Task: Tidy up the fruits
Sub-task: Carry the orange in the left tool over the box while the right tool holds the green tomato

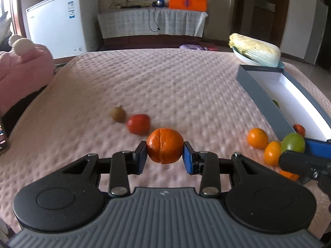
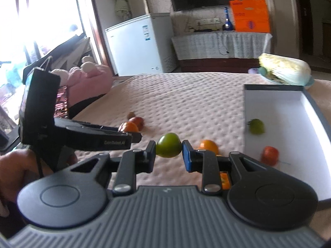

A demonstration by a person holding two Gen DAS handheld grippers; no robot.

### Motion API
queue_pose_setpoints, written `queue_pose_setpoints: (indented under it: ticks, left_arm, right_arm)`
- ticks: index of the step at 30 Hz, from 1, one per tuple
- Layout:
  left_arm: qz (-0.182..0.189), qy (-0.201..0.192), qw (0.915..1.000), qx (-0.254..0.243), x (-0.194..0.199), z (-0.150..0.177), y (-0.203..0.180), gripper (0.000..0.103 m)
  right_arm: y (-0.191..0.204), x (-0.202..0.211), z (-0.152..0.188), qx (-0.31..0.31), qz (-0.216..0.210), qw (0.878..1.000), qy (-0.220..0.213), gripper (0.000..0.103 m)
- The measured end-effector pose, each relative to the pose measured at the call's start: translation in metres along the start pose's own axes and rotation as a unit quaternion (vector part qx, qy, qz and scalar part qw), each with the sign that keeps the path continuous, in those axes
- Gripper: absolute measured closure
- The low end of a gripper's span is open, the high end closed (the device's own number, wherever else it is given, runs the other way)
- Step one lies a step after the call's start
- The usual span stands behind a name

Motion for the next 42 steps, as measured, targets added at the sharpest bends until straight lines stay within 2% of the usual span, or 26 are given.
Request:
queue_pose_setpoints:
  ticks: [6,17,24,28,42]
  left_arm:
    - [-0.006,0.002,0.9999,0.016,-0.001,-0.001,0.013,0.061]
    - [0.002,-0.004,0.9996,0.027,0.001,-0.008,0.005,0.061]
    - [-0.001,-0.017,0.9997,0.015,0.006,-0.01,0.004,0.061]
    - [-0.006,-0.01,0.9998,0.017,0.004,-0.009,0.007,0.061]
    - [-0.002,-0.012,0.9996,0.025,0.003,-0.015,0.008,0.061]
  right_arm:
    - [0.008,-0.006,0.001,0.005,-0.008,1.0,0.006,0.073]
    - [0.004,0.001,-0.003,-0.001,-0.01,1.0,-0.002,0.073]
    - [0.008,0.006,-0.006,0.003,-0.017,1.0,-0.007,0.073]
    - [0.008,0.007,-0.008,0.0,-0.018,1.0,-0.009,0.073]
    - [0.007,0.028,-0.025,0.005,-0.027,0.999,-0.041,0.073]
Point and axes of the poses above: each gripper's, at about its wrist camera, not at the fingertips, and x roughly against the way its jaws point, y to its left, z to its underside, the point moved 8 cm from there along -x, roughly the way its jaws point, and after that the axes turned 12 degrees about -z, right-handed, at the moved point
